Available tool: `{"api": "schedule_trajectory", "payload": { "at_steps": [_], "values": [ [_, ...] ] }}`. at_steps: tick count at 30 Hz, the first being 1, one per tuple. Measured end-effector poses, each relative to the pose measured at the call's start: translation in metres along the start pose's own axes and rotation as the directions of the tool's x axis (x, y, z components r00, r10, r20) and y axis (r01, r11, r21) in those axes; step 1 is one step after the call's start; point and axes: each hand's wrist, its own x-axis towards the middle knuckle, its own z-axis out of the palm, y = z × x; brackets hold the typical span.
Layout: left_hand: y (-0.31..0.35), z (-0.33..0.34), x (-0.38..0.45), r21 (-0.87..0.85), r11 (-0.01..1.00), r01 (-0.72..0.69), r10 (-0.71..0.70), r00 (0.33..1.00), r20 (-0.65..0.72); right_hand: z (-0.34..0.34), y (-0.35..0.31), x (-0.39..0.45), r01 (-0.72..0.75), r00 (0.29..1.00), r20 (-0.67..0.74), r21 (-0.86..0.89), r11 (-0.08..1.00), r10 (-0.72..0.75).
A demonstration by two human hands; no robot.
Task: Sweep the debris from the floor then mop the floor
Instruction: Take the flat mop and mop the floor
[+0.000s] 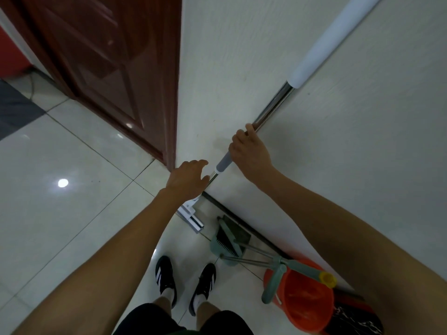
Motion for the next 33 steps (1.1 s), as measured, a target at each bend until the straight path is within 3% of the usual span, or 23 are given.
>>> {"api": "schedule_trajectory", "payload": {
  "at_steps": [13, 21, 27, 33],
  "values": [
    [0.005, 0.021, -0.028, -0.054, 0.998, 0.012, -0.01, 0.999, 0.047, 0.011, -0.008, -0.019, 0.007, 0.976, 0.217, 0.003, 1.0, -0.007],
    [-0.014, 0.025, -0.059, -0.081, 0.991, 0.106, -0.102, 0.993, 0.058, -0.012, -0.017, -0.019, 0.159, 0.974, 0.191, -0.177, 0.971, -0.125],
    [-0.023, 0.016, -0.079, -0.057, 0.983, 0.177, -0.176, 0.984, 0.017, -0.038, -0.03, -0.016, 0.249, 0.957, 0.187, -0.138, 0.959, -0.222],
    [-0.032, 0.008, -0.111, -0.064, 0.958, 0.281, -0.283, 0.959, -0.032, -0.06, -0.022, -0.019, 0.244, 0.97, 0.007, -0.083, 0.966, -0.245]
  ]
}}
